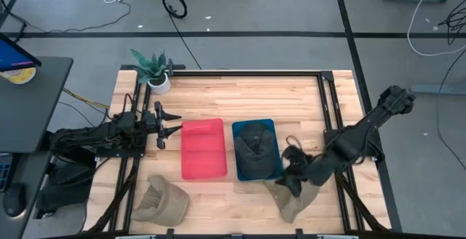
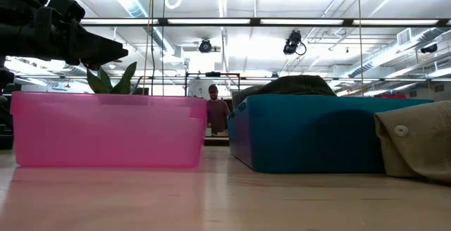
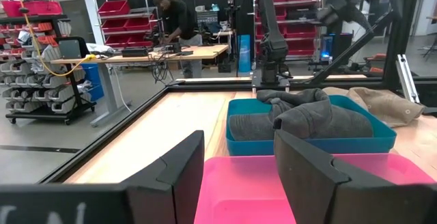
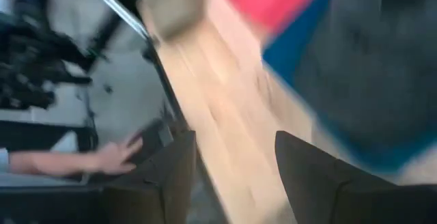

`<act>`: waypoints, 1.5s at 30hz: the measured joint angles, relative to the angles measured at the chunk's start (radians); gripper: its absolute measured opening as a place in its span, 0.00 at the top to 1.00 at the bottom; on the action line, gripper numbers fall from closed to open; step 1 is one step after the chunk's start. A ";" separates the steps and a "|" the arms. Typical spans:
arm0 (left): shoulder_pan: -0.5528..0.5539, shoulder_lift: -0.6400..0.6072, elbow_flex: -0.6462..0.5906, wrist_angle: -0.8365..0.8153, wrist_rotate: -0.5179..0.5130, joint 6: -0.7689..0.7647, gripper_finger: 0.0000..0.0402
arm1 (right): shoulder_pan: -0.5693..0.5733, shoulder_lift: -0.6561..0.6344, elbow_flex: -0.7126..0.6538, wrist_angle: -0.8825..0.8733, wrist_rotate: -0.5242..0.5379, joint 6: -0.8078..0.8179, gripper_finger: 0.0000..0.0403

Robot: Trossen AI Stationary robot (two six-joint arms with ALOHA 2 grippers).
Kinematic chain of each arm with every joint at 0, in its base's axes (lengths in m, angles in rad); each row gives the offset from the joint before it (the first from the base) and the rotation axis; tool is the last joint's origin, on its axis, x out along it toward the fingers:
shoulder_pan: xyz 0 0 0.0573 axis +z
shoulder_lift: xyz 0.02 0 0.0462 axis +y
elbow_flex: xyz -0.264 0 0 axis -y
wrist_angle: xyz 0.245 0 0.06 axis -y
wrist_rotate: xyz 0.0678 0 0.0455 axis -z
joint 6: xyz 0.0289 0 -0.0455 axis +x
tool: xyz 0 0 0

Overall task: Pick & Place hat
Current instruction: Put the brown cap into the red bin

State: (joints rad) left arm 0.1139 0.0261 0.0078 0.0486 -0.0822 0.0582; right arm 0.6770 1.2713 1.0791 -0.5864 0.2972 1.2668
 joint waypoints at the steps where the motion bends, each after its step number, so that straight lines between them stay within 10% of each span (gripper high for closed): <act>1: 0.000 0.000 0.000 0.000 0.000 0.000 0.55 | 0.007 0.028 0.017 -0.036 -0.036 0.048 0.49; 23: 0.000 0.000 0.000 -0.001 0.000 0.000 0.55 | 0.061 0.394 0.199 -0.550 -0.247 0.441 0.49; 45: 0.000 0.000 0.000 -0.001 0.000 0.000 0.55 | 0.082 0.394 -0.060 -0.245 -0.241 0.488 0.59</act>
State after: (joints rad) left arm 0.1139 0.0261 0.0078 0.0479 -0.0820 0.0582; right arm 0.7589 1.6653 1.0186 -0.8312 0.0566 1.7550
